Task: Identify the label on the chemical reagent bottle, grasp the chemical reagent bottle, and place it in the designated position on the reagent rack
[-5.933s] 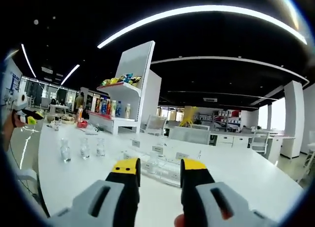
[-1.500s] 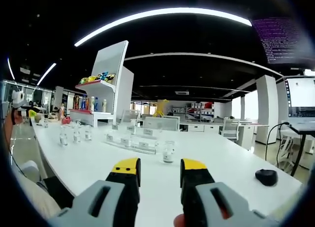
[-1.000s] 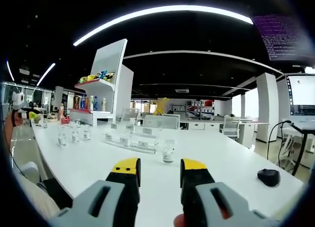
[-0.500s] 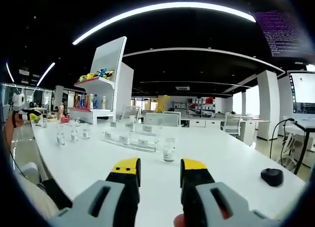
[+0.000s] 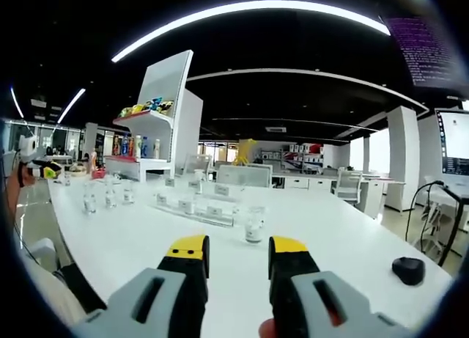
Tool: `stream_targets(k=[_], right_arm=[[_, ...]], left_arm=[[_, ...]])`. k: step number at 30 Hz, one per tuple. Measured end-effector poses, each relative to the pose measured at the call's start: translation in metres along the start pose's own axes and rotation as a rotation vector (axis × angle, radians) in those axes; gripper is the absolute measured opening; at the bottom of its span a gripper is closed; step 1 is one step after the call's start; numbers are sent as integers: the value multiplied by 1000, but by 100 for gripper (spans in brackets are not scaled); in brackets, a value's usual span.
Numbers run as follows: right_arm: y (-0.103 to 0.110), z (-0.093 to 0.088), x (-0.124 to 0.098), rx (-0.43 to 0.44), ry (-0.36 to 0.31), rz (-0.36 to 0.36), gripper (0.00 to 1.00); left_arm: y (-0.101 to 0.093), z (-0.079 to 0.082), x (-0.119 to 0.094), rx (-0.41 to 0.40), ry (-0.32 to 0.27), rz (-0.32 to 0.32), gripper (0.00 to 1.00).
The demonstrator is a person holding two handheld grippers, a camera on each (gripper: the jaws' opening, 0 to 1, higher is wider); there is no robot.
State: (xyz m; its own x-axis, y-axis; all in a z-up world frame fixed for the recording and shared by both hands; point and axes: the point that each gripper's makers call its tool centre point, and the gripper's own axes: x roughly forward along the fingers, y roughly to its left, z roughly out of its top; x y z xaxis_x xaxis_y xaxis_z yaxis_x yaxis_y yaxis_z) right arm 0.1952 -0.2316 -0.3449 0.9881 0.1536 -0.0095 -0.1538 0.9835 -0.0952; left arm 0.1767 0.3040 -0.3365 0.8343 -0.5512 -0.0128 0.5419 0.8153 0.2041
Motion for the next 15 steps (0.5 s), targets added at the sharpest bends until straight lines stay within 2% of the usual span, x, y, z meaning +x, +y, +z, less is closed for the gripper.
stream_targets(k=[10, 15], right_arm=[[8, 6, 26, -13, 11, 35, 32], [9, 6, 41, 28, 17, 58, 32]], left_arm=[[1, -8, 2, -2, 25, -5, 29], [3, -10, 2, -5, 36, -8, 29]])
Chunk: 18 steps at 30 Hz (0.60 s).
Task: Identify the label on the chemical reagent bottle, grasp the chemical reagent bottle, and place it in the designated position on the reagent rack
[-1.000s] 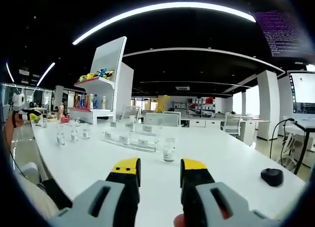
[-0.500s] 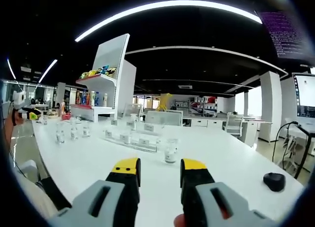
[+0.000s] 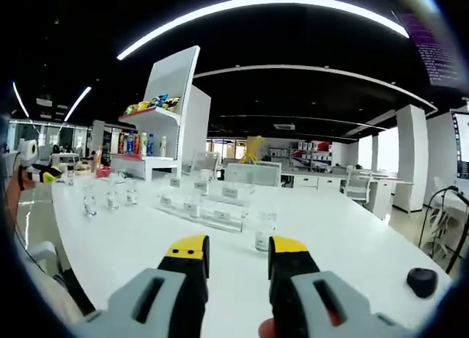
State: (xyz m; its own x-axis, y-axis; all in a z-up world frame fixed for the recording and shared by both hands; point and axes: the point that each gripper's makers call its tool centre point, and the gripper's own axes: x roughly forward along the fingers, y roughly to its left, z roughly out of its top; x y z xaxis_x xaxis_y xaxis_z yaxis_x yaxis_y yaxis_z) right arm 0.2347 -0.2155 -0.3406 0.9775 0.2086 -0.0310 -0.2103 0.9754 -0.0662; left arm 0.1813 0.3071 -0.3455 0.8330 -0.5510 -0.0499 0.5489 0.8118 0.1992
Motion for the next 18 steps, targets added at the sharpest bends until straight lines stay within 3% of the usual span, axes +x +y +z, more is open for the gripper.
stream_targets(k=[8, 18], right_arm=[[0, -3, 21, 7, 14, 9, 32], [-16, -5, 65, -49, 24, -21, 32]], left_arm=[[3, -3, 6, -5, 12, -2, 29], [6, -10, 11, -2, 34, 2, 29]])
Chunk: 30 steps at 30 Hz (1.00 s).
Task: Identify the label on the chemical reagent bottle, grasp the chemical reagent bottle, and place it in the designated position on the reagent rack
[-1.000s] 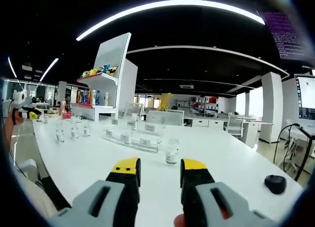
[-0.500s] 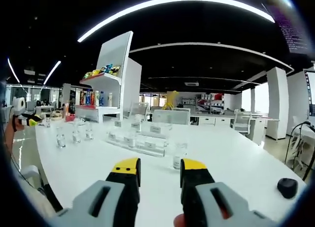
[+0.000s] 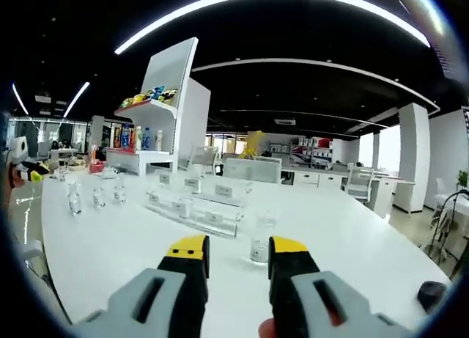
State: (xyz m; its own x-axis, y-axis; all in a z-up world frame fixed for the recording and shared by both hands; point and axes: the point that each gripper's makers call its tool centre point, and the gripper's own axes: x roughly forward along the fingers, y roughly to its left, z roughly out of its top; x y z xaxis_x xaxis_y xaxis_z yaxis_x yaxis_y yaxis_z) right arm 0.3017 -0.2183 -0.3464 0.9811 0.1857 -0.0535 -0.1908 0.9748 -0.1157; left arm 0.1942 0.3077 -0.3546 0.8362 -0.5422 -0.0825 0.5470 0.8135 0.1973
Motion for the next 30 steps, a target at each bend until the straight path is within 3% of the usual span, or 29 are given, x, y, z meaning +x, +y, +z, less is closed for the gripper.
stream_targets(k=[10, 30], right_arm=[[-1, 1, 24, -7, 4, 13, 32], [-11, -15, 45, -11, 56, -7, 32]], left_arm=[[0, 4, 0, 9, -10, -1, 29], [2, 4, -1, 13, -10, 6, 29]])
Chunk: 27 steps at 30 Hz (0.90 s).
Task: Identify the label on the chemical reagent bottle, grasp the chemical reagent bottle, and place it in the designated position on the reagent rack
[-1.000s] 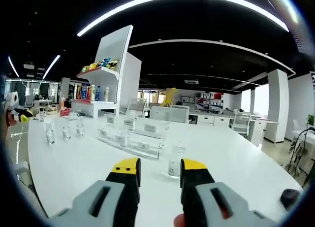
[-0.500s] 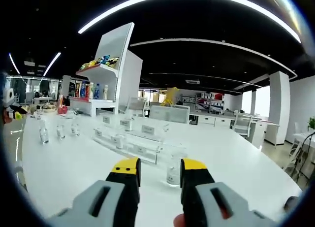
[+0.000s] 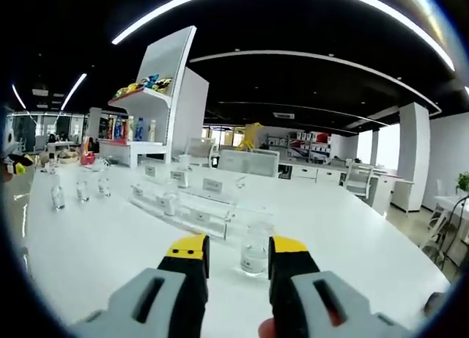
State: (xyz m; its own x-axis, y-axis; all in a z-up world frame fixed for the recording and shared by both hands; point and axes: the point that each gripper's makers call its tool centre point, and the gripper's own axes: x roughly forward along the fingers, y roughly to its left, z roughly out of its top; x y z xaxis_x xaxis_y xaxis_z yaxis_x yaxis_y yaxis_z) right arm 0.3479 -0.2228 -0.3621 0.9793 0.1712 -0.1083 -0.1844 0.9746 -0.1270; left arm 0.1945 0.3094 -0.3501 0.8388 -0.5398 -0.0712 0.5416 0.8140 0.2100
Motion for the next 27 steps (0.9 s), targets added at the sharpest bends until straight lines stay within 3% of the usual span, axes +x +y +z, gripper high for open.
stream_targets(k=[27], right_arm=[[-7, -24, 28, 27, 46, -47, 32]], left_arm=[[3, -3, 0, -6, 4, 7, 29]])
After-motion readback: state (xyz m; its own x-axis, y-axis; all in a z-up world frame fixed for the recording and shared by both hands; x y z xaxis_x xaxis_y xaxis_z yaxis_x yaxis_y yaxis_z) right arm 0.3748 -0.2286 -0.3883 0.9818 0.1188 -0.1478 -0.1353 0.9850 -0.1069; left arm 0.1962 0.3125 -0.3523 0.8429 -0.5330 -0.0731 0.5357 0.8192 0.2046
